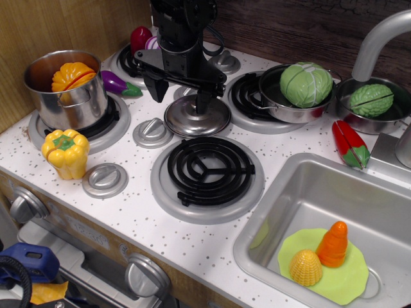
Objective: Put lid on stove
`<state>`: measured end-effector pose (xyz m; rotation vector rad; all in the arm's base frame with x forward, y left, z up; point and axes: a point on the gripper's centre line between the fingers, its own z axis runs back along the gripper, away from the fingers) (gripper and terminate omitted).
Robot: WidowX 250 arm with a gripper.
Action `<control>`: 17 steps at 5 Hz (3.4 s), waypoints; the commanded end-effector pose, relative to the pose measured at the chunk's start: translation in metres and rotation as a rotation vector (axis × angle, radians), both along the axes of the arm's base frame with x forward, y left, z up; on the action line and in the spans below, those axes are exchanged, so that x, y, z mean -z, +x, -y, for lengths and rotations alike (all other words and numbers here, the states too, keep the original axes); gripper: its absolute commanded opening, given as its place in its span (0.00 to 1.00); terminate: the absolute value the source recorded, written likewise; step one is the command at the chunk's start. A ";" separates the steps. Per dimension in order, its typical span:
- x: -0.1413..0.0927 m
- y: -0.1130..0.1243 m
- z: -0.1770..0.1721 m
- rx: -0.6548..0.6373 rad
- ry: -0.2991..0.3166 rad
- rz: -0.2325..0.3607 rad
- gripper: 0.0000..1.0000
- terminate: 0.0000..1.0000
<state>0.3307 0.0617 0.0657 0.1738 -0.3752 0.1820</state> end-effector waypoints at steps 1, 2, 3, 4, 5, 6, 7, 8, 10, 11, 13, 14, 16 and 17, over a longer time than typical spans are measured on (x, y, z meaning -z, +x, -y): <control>0.000 0.000 0.000 0.000 0.000 0.000 1.00 0.00; -0.001 0.003 -0.008 0.035 0.016 0.007 1.00 0.00; -0.001 0.010 -0.015 0.081 0.027 0.016 1.00 0.00; 0.004 0.016 -0.021 0.113 0.000 0.018 1.00 0.00; 0.008 0.025 -0.025 0.149 -0.013 0.026 1.00 0.00; 0.013 0.030 -0.027 0.173 -0.035 0.029 1.00 0.00; 0.018 0.036 -0.029 0.200 -0.076 0.040 1.00 0.00; 0.021 0.044 -0.025 0.205 -0.070 0.046 1.00 0.00; 0.025 0.053 -0.019 0.212 -0.079 0.061 1.00 0.00; 0.026 0.054 -0.016 0.198 -0.086 0.068 0.00 0.00; 0.005 0.053 -0.015 0.177 -0.055 0.035 0.00 0.00; -0.023 0.056 -0.013 0.149 -0.013 -0.022 0.00 0.00; -0.035 0.020 -0.032 0.102 0.043 -0.061 0.00 0.00; -0.031 0.006 -0.034 0.088 0.065 -0.047 0.00 0.00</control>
